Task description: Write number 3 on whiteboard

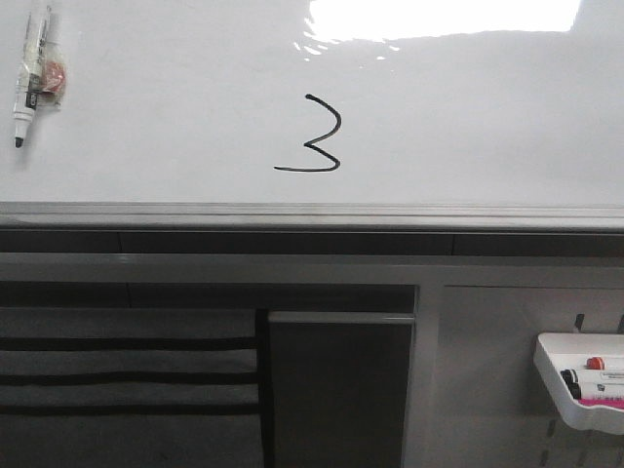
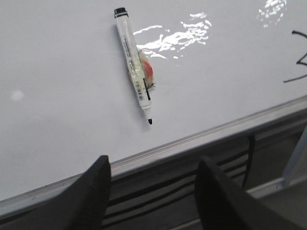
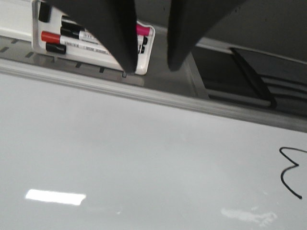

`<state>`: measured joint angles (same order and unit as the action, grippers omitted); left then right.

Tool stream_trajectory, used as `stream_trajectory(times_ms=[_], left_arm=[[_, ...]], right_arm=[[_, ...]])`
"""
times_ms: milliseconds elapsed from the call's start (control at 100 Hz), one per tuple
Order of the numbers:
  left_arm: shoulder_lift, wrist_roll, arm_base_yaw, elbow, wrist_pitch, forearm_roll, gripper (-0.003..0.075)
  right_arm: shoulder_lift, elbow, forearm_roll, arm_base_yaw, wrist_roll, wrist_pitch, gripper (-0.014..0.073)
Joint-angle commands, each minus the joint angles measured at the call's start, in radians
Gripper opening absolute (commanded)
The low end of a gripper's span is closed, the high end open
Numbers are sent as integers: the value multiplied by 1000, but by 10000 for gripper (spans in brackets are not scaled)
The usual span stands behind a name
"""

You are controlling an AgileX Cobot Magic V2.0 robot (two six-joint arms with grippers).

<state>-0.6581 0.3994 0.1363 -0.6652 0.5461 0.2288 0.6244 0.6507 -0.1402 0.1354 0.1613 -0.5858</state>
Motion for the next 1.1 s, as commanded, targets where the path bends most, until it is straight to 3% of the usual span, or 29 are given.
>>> stream_trajectory(times_ms=[0, 130, 300, 780, 1090], left_arm=[[69, -15, -1, 60, -202, 71, 351], [123, -15, -1, 180, -357, 148, 199], [128, -15, -1, 238, -431, 161, -22], [133, -15, 1, 250, -426, 161, -20], [459, -14, -45, 482, -533, 153, -20]], right_arm=[[-69, -24, -8, -5, -2, 156, 36], [-146, -69, -8, -5, 1, 209, -60], [-188, -95, -8, -5, 1, 237, -69], [-188, -95, -8, -5, 1, 220, -69], [-188, -95, -8, -5, 1, 220, -69]])
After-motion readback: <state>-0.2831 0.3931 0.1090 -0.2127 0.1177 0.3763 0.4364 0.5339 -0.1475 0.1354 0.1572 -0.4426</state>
